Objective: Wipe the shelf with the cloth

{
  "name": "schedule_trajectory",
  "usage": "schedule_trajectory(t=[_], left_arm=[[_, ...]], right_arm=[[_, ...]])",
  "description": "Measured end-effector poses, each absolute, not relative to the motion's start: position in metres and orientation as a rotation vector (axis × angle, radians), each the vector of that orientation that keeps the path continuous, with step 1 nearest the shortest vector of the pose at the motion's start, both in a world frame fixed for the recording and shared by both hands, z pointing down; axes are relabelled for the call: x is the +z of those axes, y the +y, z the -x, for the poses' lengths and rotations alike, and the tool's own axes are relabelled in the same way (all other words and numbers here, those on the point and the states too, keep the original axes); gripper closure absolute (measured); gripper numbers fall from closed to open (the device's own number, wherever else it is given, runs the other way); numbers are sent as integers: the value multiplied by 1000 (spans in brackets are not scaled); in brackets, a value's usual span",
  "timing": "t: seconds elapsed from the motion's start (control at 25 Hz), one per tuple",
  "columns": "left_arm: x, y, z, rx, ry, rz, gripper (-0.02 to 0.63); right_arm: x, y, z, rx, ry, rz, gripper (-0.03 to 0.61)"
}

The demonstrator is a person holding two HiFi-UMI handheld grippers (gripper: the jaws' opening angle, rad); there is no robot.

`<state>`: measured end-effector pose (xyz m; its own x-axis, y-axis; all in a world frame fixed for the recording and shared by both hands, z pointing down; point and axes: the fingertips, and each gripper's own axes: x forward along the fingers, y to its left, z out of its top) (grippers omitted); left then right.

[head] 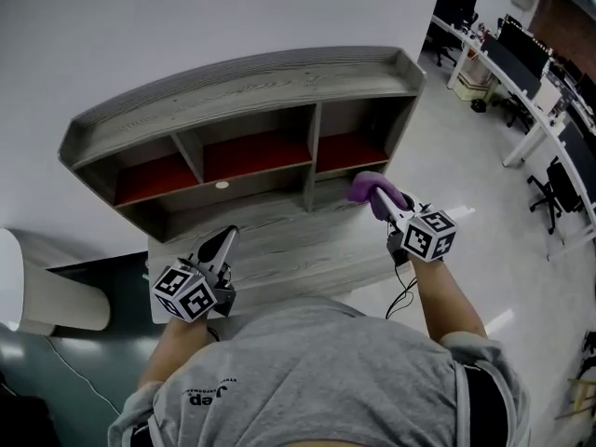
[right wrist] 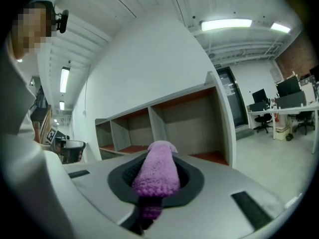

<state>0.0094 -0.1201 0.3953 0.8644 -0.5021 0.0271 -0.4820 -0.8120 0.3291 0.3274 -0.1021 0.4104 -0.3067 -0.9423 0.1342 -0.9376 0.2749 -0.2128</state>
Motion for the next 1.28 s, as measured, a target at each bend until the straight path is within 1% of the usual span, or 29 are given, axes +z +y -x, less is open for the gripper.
schedule_trajectory(t=[0.28,0.52,1.04,1.28], left_arm=[[403,-65,-58,-129,-959,-2625,597],[416,-20,-101,-98,-1018,-2603,597],[393,-14,-62,-78,-1020,-2667,597],[393,-19,-60,-91,-1000,-2667,597]], right_arm=[[437,-45,-357,-413,2670,1686,520],[455,-20,-364,-465,2789,1505,520],[436,-17,-345,-439,2730,1521,523],[436,-17,-335,-401,2784,1534,523]])
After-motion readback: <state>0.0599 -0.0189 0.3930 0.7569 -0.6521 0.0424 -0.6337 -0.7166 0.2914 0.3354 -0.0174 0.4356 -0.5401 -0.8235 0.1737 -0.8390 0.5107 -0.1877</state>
